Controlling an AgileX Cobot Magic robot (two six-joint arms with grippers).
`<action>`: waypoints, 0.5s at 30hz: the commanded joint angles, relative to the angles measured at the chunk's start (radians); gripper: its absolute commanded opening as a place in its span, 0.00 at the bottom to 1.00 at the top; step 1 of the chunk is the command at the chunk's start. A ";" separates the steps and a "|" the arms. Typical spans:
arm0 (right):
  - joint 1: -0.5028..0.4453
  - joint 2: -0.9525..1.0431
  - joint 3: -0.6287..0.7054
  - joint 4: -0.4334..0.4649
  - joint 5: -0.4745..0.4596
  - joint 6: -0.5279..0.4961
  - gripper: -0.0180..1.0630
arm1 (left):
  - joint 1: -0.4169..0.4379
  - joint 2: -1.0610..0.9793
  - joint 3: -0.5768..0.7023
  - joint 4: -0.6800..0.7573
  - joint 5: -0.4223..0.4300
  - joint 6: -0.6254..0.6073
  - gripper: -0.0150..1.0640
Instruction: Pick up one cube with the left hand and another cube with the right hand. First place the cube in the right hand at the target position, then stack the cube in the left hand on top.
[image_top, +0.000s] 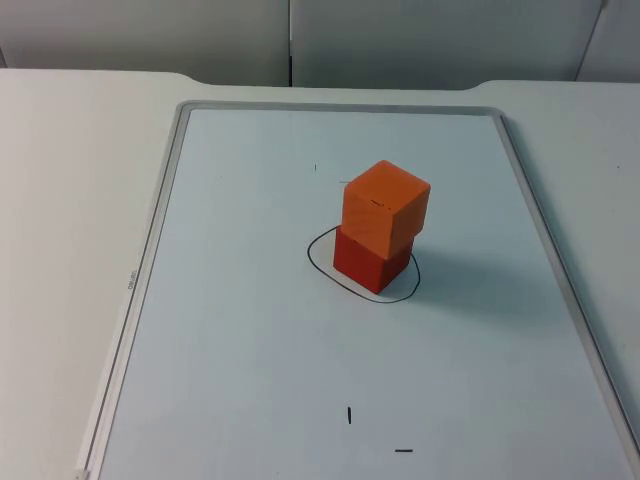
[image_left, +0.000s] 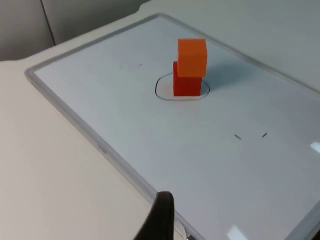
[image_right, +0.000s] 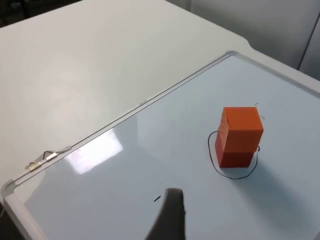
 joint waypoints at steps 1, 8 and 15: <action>-0.001 -0.004 0.003 0.008 -0.008 -0.011 0.70 | -0.004 -0.005 0.015 0.000 0.027 -0.005 0.76; -0.001 -0.039 0.003 0.010 -0.008 -0.011 0.70 | -0.004 -0.005 0.015 0.020 0.016 -0.005 0.76; -0.001 -0.182 0.003 0.005 0.012 0.019 0.70 | -0.004 -0.005 0.017 0.047 0.016 -0.005 0.99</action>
